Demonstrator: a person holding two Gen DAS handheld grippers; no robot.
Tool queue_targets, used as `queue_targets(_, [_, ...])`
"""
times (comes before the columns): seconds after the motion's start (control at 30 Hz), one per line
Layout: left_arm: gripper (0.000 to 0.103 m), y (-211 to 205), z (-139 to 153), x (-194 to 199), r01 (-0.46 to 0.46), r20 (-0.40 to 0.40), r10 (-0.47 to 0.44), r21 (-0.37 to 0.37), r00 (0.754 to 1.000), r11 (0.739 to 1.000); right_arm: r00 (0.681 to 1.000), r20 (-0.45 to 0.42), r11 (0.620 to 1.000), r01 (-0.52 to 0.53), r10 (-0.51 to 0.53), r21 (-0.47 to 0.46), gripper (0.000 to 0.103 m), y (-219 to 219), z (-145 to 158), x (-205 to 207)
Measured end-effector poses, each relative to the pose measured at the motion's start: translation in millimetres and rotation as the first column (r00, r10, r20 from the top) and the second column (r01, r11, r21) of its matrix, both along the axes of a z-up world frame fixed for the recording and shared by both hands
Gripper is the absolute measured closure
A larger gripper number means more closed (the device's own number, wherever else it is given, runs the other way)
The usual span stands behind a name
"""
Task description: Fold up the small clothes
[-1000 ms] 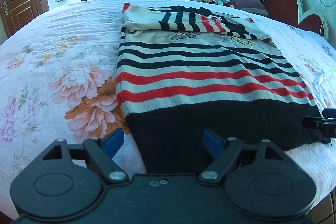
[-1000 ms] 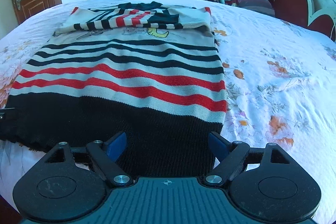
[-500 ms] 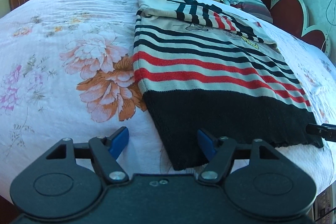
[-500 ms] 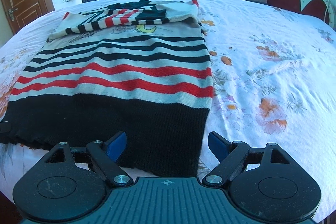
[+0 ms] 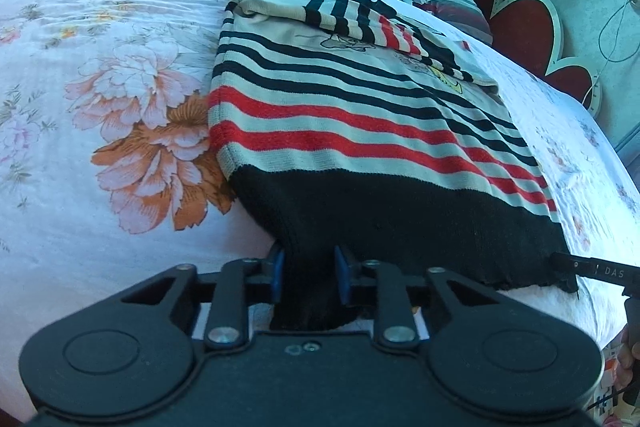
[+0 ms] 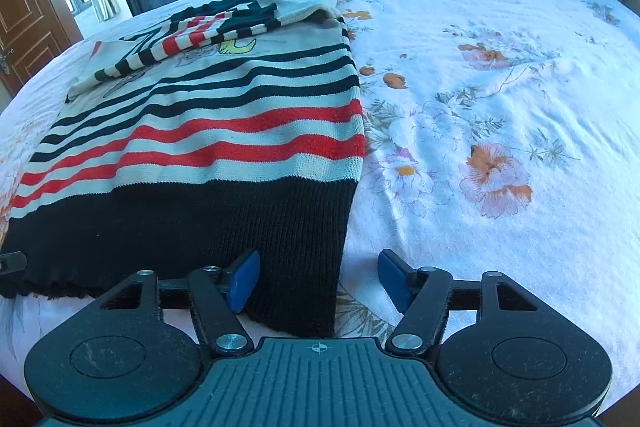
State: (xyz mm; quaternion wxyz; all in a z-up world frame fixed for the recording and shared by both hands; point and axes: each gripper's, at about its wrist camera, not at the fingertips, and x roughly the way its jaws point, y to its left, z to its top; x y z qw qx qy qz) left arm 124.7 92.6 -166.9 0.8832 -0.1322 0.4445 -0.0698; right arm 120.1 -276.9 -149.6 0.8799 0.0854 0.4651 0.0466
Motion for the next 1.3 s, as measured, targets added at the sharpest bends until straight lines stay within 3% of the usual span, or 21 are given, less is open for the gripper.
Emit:
queue_targets(0.1, [0.086, -1.4, -0.3, 1.0, 0.004, 0.003, -0.004, 0.002, 1.0, 1.0, 1.0, -0.009, 1.0, -0.019, 0.019, 0.016, 0.066, 3.0, 2.3, 1.7])
queue_targets(0.17, [0.088, -2.4, -0.3, 1.2, 0.011, 0.004, -0.011, 0.003, 1.0, 1.0, 1.0, -0.014, 1.0, -0.026, 0.026, 0.017, 0.069, 5.4, 3.5, 3.2])
queue_targets(0.33, [0.088, -2.1, -0.6, 1.8, 0.019, 0.003, -0.019, -0.001, 1.0, 1.0, 1.0, -0.011, 0.999, -0.028, 0.029, 0.042, 0.091, 5.1, 6.1, 5.8])
queue_targets(0.37, [0.094, -1.9, -0.1, 2.5, 0.022, 0.007, -0.022, 0.002, 1.0, 1.0, 0.999, -0.006, 0.999, -0.033, 0.033, 0.042, 0.093, 5.8, 7.6, 6.3])
queue_targets(0.6, [0.095, -5.3, 9.5, 4.2, 0.039, 0.057, -0.04, 0.02, 0.998, 0.999, 0.997, 0.04, 0.997, -0.062, 0.06, 0.053, 0.097, 10.2, 21.3, 11.2])
queue_targets(0.9, [0.095, -9.9, 39.3, 18.3, 0.039, 0.18, -0.044, 0.031, 0.983, 0.999, 0.992, 0.115, 0.995, -0.052, 0.042, 0.083, 0.098, 5.4, 44.3, 29.4])
queue_targets(1.3, [0.095, -14.4, 72.1, 73.2, 0.002, 0.308, -0.012, 0.033, 0.951, 0.999, 0.976, 0.212, 0.994, -0.066, 0.046, 0.089, 0.098, 2.3, 73.7, 96.3])
